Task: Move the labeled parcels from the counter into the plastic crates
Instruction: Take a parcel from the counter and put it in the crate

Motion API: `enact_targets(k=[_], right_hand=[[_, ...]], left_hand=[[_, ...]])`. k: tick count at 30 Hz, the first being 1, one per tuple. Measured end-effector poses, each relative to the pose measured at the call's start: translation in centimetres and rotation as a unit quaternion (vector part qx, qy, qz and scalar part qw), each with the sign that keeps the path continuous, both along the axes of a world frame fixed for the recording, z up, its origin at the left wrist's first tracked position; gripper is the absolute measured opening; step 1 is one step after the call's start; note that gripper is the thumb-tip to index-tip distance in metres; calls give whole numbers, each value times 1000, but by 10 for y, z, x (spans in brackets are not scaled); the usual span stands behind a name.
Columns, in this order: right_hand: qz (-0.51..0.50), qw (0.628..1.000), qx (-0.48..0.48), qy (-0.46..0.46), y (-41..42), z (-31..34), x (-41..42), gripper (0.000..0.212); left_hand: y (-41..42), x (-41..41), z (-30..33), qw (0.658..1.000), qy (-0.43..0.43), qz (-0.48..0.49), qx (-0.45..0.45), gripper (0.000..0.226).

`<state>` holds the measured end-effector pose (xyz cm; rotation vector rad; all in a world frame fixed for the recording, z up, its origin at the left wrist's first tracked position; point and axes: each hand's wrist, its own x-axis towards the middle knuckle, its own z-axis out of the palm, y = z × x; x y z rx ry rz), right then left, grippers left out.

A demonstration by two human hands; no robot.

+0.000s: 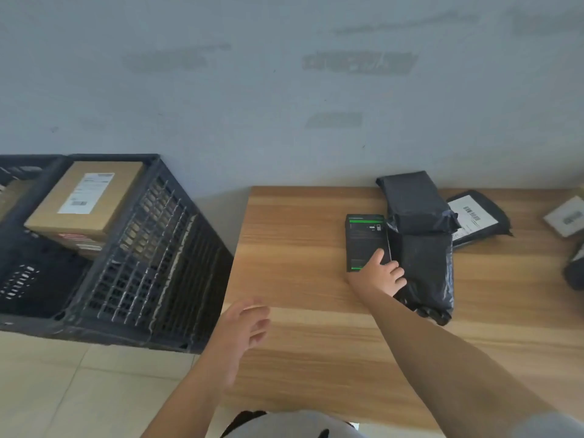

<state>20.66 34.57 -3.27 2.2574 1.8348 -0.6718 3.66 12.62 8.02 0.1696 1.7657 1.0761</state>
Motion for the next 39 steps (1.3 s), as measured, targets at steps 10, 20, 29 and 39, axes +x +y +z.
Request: enact_targets(k=[10, 20, 29, 39], right_hand=[[-257, 830, -99, 485, -85, 63, 6, 63], [-208, 399, -179, 875, -173, 140, -7, 76], [-157, 427, -190, 870, -208, 160, -37, 80], [-119, 583, -177, 784, -205, 172, -24, 82]], left_hand=[[12, -45, -4, 996, -13, -75, 50, 20], [24, -84, 32, 954, -141, -165, 209, 48], [25, -87, 58, 876, -251, -255, 324, 61], [14, -108, 74, 889, -241, -212, 328, 57]])
